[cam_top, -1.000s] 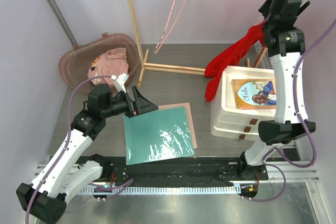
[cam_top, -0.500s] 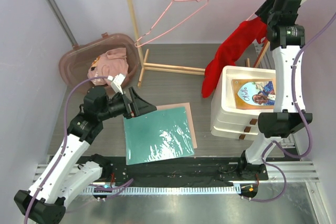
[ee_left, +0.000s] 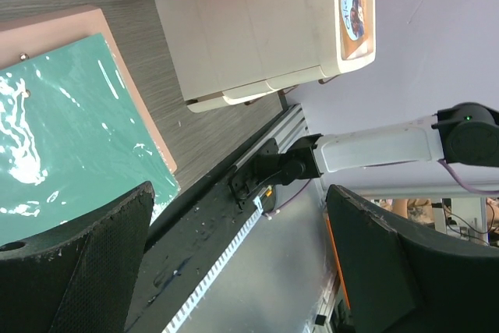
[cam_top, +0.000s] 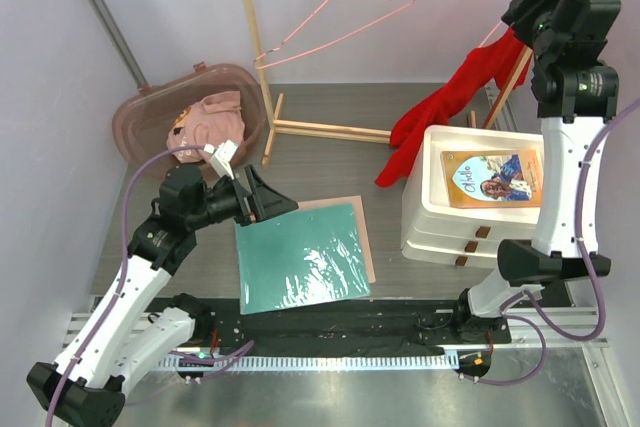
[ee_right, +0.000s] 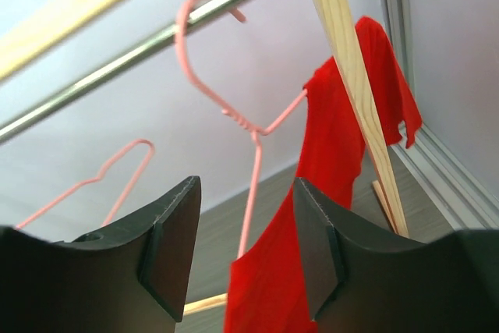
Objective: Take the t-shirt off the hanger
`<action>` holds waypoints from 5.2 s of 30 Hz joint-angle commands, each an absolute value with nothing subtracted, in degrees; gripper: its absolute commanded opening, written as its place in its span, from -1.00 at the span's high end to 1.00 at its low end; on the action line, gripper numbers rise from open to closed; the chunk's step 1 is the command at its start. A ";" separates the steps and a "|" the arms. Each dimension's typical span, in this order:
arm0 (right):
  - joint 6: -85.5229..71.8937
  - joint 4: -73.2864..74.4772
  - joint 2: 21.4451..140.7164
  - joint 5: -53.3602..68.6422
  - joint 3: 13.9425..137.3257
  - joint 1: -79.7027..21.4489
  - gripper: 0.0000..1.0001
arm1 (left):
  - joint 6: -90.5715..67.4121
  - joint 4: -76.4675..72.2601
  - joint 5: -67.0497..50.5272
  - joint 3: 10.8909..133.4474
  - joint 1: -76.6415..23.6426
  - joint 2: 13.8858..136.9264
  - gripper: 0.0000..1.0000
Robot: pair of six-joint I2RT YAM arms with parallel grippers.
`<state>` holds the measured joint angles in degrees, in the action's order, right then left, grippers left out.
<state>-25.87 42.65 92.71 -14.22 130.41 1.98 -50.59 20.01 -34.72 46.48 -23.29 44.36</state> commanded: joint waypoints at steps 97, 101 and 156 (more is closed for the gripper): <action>5.89 -48.08 87.72 -25.13 85.26 -11.42 0.98 | -51.42 30.59 -31.03 51.07 -23.55 40.25 -0.71; 5.36 -50.27 84.56 -25.31 80.60 -11.86 0.98 | -51.50 30.59 -31.03 50.45 -23.55 40.08 -0.71; -3.41 -43.99 67.77 -34.01 62.58 -19.95 0.98 | -50.36 29.80 -32.08 48.60 -23.55 41.31 -0.73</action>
<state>8.99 -51.79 74.26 -32.01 62.81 -19.29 -51.22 32.82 -30.63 48.71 -23.29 41.30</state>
